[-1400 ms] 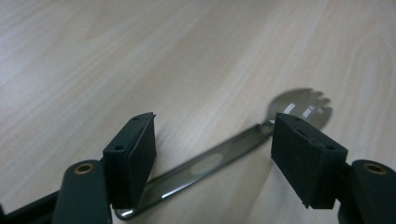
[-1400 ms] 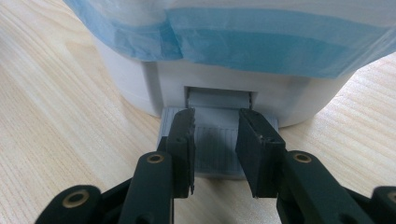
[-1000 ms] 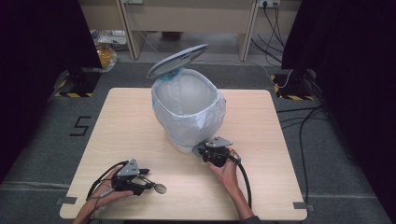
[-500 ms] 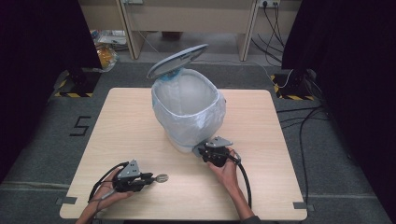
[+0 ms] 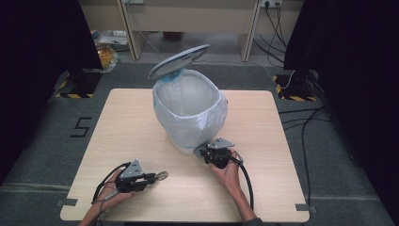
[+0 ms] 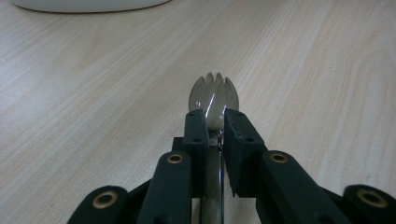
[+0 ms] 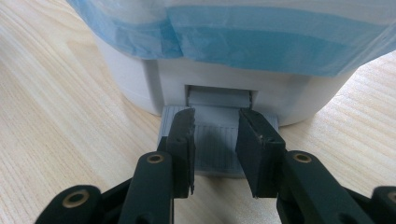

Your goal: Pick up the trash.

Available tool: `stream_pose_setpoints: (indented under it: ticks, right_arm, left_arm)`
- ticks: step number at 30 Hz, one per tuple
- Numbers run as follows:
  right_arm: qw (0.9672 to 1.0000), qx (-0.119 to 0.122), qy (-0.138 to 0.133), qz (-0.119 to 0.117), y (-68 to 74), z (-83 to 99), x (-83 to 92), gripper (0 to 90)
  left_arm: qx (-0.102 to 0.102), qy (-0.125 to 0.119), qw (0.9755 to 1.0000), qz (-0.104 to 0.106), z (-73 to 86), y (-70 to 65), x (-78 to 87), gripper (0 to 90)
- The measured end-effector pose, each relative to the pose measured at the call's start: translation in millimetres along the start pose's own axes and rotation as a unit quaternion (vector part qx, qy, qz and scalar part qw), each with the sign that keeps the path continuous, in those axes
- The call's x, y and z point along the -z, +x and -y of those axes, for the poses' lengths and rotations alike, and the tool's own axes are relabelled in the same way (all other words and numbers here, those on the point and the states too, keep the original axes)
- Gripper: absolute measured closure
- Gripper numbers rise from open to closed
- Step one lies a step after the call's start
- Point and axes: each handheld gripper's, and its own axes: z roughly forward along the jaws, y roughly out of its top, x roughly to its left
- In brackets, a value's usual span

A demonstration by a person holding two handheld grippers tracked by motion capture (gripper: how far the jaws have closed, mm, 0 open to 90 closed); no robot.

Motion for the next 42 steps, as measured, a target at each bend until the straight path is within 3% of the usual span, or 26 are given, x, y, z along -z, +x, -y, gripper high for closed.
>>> stream_pose_setpoints:
  ticks: [8, 18, 25, 31, 42]
  right_arm:
    - [1.0000, 0.000, 0.000, 0.000, 0.1, 0.0, 0.0, 66.8]
    - [1.0000, -0.001, 0.000, 0.001, 0.2, 0.1, 0.0, 66.8]
    - [1.0000, -0.001, 0.000, 0.001, 0.1, 0.1, 0.0, 66.9]
    - [1.0000, 0.000, 0.000, 0.000, 0.1, 0.1, 0.0, 66.8]
    - [1.0000, 0.000, 0.000, 0.000, -0.1, 0.1, 0.1, 66.8]
  left_arm:
    - [0.023, 0.002, 0.9997, -0.009, -2.0, 1.7, -0.5, 79.8]
    - [0.036, -0.009, 0.9992, -0.017, -13.8, 3.9, 8.3, 79.8]
    - [0.033, -0.024, 0.9990, -0.019, -29.0, 2.1, 16.9, 79.8]
    - [0.044, -0.034, 0.9983, -0.019, -42.5, 2.2, 21.2, 79.8]
    - [0.047, -0.045, 0.9976, -0.021, -56.4, 6.0, 28.3, 79.8]
